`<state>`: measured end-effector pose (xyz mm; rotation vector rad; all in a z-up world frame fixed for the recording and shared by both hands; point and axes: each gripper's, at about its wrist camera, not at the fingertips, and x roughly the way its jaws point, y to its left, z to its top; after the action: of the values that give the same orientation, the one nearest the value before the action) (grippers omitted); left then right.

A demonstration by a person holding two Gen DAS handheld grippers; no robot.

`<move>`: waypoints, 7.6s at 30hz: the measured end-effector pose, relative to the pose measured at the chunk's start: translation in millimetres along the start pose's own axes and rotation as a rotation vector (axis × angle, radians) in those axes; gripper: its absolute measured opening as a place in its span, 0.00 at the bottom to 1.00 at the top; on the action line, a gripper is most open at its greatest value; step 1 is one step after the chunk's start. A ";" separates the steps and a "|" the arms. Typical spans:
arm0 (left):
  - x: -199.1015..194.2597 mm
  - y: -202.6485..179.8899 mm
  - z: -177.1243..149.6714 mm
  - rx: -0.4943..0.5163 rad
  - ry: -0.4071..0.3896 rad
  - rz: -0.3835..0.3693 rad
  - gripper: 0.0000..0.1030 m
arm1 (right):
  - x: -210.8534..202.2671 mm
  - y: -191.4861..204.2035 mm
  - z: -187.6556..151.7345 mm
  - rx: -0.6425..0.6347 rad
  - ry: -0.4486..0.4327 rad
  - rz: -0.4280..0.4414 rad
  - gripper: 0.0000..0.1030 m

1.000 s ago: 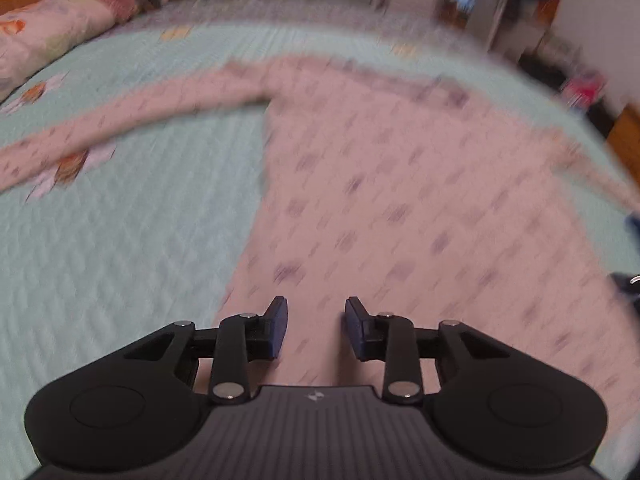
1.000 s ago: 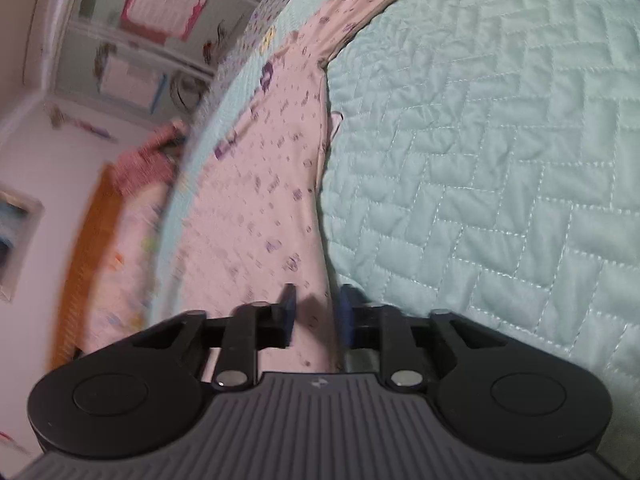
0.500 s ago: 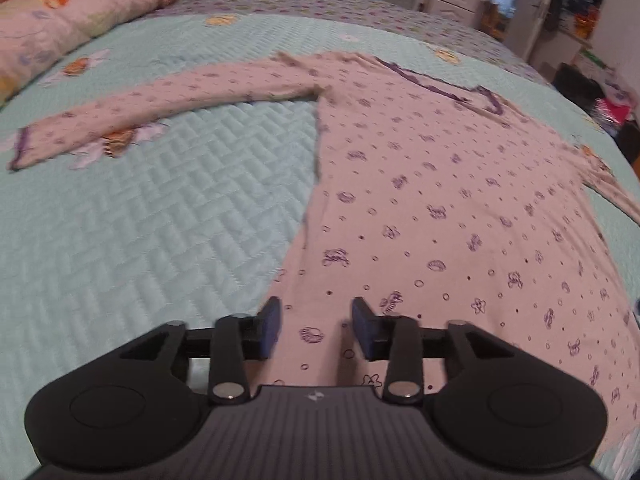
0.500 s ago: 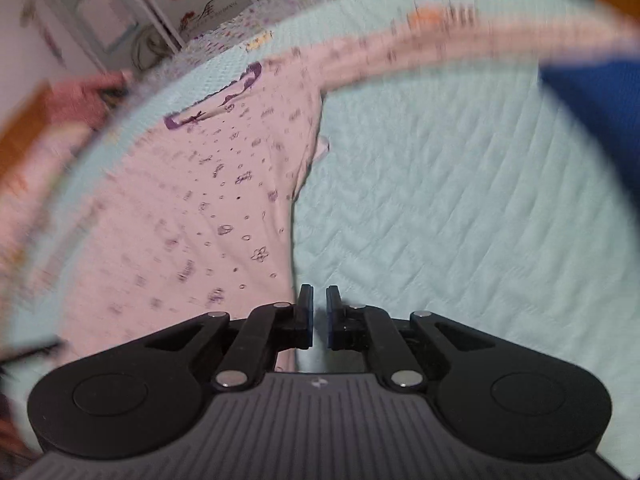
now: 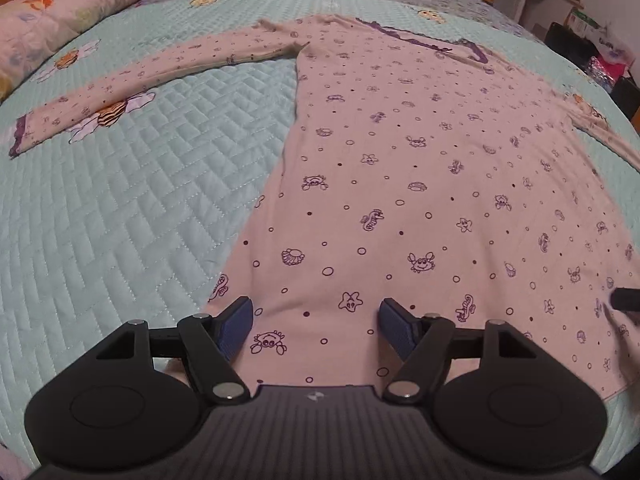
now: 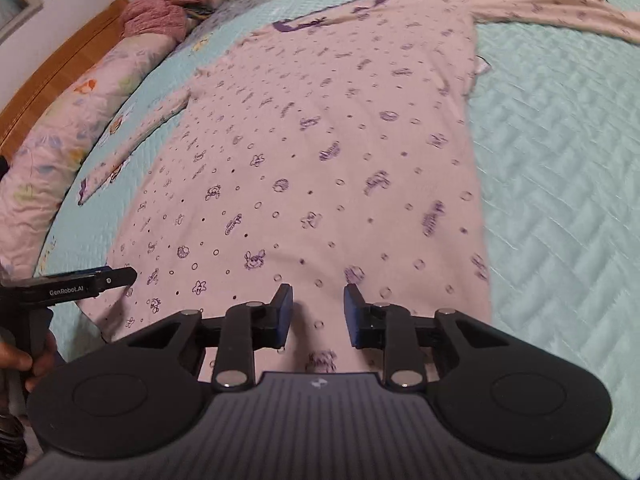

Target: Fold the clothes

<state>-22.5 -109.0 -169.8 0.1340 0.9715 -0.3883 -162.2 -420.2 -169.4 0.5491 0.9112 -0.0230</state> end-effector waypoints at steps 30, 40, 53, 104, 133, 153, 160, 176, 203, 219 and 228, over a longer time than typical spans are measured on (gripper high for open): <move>24.2 -43.7 12.2 0.063 0.113 0.079 1.00 | -3.5 -8.6 11.2 -0.011 -0.065 -0.010 0.41; 25.0 -42.8 9.4 0.069 0.099 0.064 1.00 | -0.9 48.8 27.6 -0.147 -0.093 0.008 0.54; 26.4 -39.7 9.7 0.080 0.095 0.043 1.00 | 31.8 68.0 7.3 -0.173 0.017 -0.040 0.66; 42.7 -42.8 93.0 -0.267 -0.096 -0.094 1.00 | 1.4 4.1 18.4 0.008 -0.179 -0.019 0.89; 42.9 1.3 56.0 -0.336 -0.225 0.068 0.56 | 177.7 94.6 162.0 -0.026 -0.186 0.021 0.30; 67.0 -26.1 52.2 -0.177 -0.365 -0.168 0.70 | 158.2 -5.1 314.7 -0.147 -0.368 -0.329 0.42; 69.6 -34.2 48.2 -0.129 -0.378 -0.162 0.80 | 185.9 -33.8 375.1 -0.260 -0.319 -0.492 0.43; 71.1 -30.6 47.7 -0.141 -0.382 -0.213 0.88 | 213.0 -85.7 392.7 -0.322 -0.226 -0.418 0.50; 72.3 -31.2 47.7 -0.130 -0.383 -0.215 0.90 | 196.7 -106.6 402.7 -0.123 -0.297 -0.363 0.23; 72.5 -33.0 47.7 -0.123 -0.382 -0.210 0.92 | 164.7 -129.0 359.4 -0.117 -0.271 -0.305 0.10; 73.1 -33.4 47.9 -0.125 -0.382 -0.213 0.92 | 165.5 -141.7 367.3 -0.061 -0.302 -0.511 0.00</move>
<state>38.7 -172.4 -201.1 -0.1550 0.6303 -0.5255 178.8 -677.1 -178.5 0.2350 0.7327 -0.5250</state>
